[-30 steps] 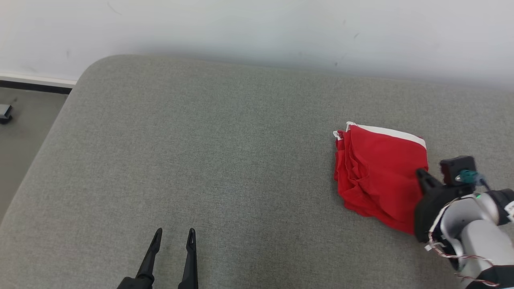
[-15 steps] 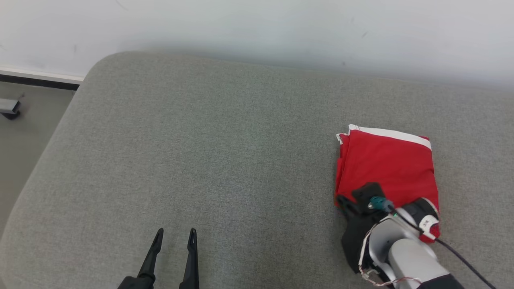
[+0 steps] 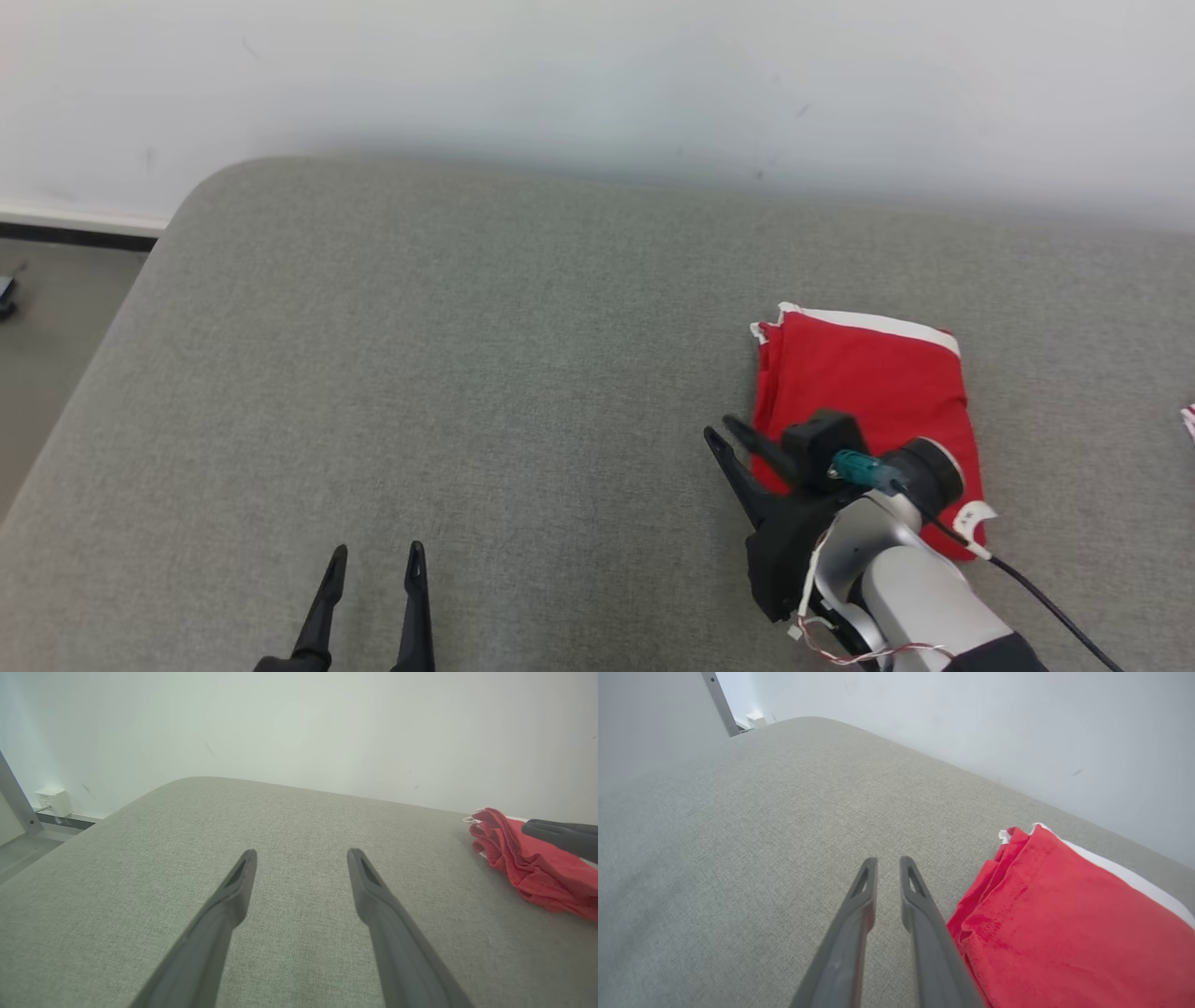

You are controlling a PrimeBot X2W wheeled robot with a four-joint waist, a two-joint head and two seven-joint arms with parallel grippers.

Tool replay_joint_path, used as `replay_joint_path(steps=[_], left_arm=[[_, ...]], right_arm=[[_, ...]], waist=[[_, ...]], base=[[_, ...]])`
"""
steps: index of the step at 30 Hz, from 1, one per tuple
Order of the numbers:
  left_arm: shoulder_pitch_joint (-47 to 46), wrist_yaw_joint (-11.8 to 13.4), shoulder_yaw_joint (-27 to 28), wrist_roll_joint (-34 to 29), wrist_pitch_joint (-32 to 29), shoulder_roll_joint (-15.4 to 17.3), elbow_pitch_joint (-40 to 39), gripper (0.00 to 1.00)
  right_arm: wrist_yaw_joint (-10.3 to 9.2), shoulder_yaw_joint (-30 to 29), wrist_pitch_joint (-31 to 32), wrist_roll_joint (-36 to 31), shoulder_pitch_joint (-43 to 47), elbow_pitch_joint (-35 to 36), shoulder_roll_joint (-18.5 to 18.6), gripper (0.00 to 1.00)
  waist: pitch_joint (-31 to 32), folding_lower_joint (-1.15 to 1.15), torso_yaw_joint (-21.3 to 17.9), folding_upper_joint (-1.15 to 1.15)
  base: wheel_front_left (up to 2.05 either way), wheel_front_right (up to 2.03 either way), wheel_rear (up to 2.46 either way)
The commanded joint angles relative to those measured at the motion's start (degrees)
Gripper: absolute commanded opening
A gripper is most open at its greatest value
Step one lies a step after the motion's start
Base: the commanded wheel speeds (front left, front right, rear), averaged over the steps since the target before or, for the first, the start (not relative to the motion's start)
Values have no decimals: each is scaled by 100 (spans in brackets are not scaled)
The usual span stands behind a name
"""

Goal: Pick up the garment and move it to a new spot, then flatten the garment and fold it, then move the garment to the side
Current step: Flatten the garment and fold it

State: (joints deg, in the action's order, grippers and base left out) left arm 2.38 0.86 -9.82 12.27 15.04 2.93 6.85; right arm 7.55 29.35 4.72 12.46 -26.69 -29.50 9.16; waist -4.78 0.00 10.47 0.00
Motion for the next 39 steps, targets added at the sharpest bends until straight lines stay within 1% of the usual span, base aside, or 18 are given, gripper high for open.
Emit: replay_joint_path(steps=[1,2,4,10,11,17,21,26,31,37,39], left_arm=[[119,4,81,-24,16,-6,-38,100],[144,8,119,-35,16,-6,-45,100],[190,1,208,-68,16,-7,-58,100],[393,-16,509,-103,16,-7,-127,100],[393,-16,509,-103,16,-7,-127,100],[477,-67,773,-149,16,-6,-223,100],[445,-124,900,-141,16,-6,-204,100],[329,-187,991,-103,16,-7,-124,100],[245,-293,1126,-143,16,-6,27,100],[127,-442,1329,-203,16,-6,322,100],[76,-497,1371,-266,16,-6,483,100]], right_arm=[[-17,-160,-140,46,157,227,43,75],[-17,-310,-204,50,227,358,50,100],[-17,-614,-304,-9,419,619,47,100],[-17,-1692,-448,-295,1198,1488,-122,100],[-17,-1692,-448,-295,1198,1488,-122,100],[-17,-2558,-602,-524,1870,2259,-279,100],[-17,-2888,-705,-584,2165,2416,-320,100],[-17,-2980,-947,-695,2392,2334,-99,100],[-17,-2994,-1169,-490,2472,2012,-16,100],[-17,-2744,-1509,-176,2400,1516,195,100],[-17,-2582,-1641,-48,2316,1285,298,100]], waist=[[187,0,-187,0],[238,0,-237,0],[329,0,-337,0],[559,0,-693,0],[559,0,-693,0],[617,0,-1002,0],[638,0,-1193,0],[692,0,-1386,0],[777,0,-1550,0],[830,0,-1645,0],[847,0,-1666,0]], base=[[0,0,0],[0,0,0],[0,0,0],[0,0,0],[0,0,0],[0,0,0],[0,0,0],[0,0,0],[0,0,0],[0,0,0],[0,0,0]])
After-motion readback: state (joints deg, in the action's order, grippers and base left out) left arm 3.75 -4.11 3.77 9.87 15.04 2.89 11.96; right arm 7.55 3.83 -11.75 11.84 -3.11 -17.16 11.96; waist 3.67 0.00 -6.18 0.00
